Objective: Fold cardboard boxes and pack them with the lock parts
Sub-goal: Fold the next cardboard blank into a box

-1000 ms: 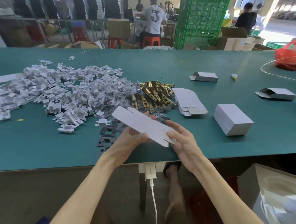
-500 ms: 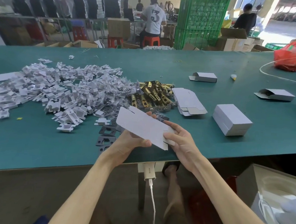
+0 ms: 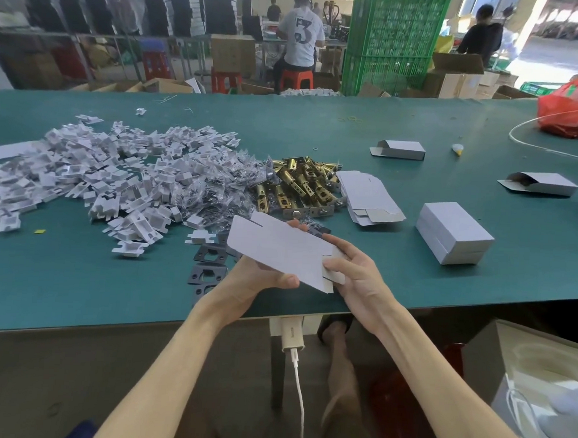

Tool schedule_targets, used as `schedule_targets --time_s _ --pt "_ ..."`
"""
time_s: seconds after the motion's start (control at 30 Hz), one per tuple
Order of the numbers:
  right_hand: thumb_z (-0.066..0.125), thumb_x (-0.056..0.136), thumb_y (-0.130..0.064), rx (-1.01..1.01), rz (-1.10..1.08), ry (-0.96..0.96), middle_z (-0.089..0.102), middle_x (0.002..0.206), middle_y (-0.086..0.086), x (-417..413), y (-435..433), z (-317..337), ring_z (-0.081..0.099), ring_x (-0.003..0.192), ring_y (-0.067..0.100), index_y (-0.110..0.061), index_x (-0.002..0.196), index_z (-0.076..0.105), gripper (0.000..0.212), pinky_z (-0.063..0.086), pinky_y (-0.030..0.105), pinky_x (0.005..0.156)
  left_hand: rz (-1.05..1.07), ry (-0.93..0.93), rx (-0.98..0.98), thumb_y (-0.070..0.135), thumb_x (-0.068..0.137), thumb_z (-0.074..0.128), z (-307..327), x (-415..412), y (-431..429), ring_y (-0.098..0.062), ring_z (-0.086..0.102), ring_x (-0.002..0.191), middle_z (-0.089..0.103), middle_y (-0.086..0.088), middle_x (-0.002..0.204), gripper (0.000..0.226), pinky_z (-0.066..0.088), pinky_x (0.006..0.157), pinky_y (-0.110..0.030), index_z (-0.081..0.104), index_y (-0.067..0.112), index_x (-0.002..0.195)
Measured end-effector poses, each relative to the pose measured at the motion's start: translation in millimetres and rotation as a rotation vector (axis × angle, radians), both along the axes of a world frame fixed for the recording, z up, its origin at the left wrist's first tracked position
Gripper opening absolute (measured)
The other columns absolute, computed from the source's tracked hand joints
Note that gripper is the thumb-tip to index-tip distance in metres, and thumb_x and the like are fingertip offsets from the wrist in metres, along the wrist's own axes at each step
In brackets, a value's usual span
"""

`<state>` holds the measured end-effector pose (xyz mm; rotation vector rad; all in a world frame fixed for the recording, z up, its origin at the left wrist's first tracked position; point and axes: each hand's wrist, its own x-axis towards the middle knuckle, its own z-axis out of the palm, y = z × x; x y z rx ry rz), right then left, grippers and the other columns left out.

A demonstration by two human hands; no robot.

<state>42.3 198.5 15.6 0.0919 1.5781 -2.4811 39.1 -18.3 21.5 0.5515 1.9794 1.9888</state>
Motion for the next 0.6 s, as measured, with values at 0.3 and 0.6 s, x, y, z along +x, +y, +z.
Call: schedule_targets --time_s 0.3,0.6 --pt "0.073 0.082 -0.001 -0.029 0.047 0.024 0.068 0.129 0.012 -0.7 0.2 0.5 0.068 0.114 0.027 -0.008 0.135 0.06 0.054 0.059 0.032 0.083 -0.031 0.002 0.018 0.043 0.068 0.094 -2.6 -1.5 -3.1 -0.016 0.046 0.145 0.055 0.002 0.153 0.101 0.028 0.124 -0.049 0.042 0.027 0.154" --pt "0.08 0.077 -0.009 -0.019 0.03 -0.012 0.069 0.126 0.013 -0.6 0.7 1.5 0.07 0.108 0.028 -0.013 0.132 0.061 0.058 0.061 0.034 0.078 -0.012 0.015 -0.014 0.036 0.069 0.092 -6.1 -4.5 0.0 -0.012 0.052 0.138 0.06 0.008 0.146 0.083 0.04 0.116 -0.041 0.053 0.045 0.142"
